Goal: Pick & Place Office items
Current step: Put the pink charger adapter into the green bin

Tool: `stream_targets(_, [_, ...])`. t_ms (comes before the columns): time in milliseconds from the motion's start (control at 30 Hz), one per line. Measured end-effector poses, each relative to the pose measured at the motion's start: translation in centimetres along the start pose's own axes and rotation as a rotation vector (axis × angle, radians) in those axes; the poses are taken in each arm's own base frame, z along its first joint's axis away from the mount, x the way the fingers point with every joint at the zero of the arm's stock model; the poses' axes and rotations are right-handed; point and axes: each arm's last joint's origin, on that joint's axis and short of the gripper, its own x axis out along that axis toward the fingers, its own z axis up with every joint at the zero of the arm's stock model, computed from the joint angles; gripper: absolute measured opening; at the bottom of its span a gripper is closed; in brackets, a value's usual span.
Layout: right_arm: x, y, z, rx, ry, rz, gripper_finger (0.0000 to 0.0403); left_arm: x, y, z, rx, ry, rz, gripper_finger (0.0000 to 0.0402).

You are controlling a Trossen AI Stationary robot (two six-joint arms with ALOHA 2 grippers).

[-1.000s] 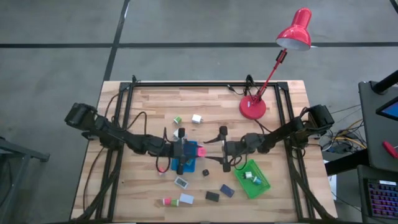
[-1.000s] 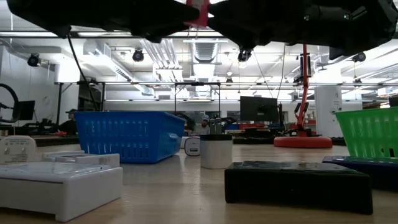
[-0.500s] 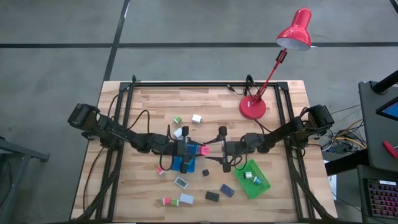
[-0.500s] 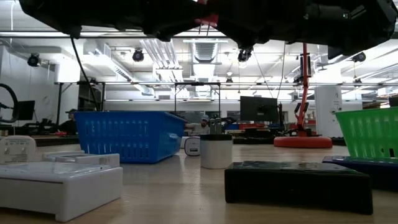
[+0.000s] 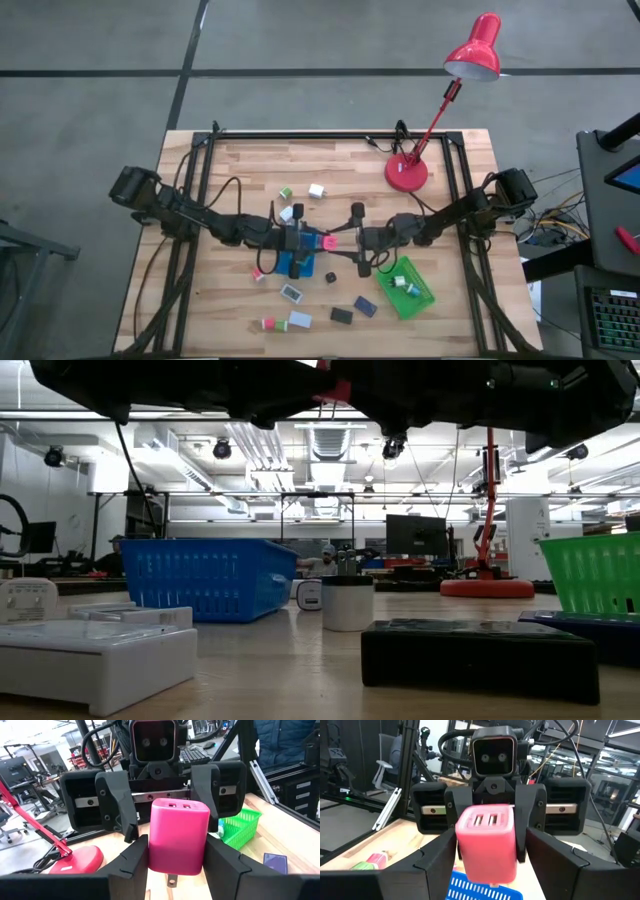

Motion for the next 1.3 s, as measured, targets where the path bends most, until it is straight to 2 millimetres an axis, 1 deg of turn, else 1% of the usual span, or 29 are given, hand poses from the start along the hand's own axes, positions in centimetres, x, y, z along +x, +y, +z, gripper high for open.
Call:
stream_targets(367, [0.2,0.0,0.19,-0.001,-0.006,0.005,0.0216,0.05,0.07,-0.04,-0.001,-0.001,0.003,0.0146])
stream_targets(467, [0.2,0.0,0.19,0.002,-0.006,0.004,0.0197,0.06,0.08,-0.04,-0.001,-0.001,0.004,0.0146])
stream_targets(600, [0.2,-0.03,0.19,-0.003,-0.004,-0.005,0.015,0.06,0.12,-0.05,-0.01,0.0,0.011,0.0146])
stream_targets(633, [0.2,-0.03,0.19,-0.004,-0.004,-0.006,0.0147,0.06,0.12,-0.05,-0.012,0.0,0.011,0.0146])
stream_targets(1300, [0.21,0.07,-0.17,-0.026,0.035,0.007,0.0147,0.08,0.09,-0.19,-0.002,0.009,0.006,0.0146])
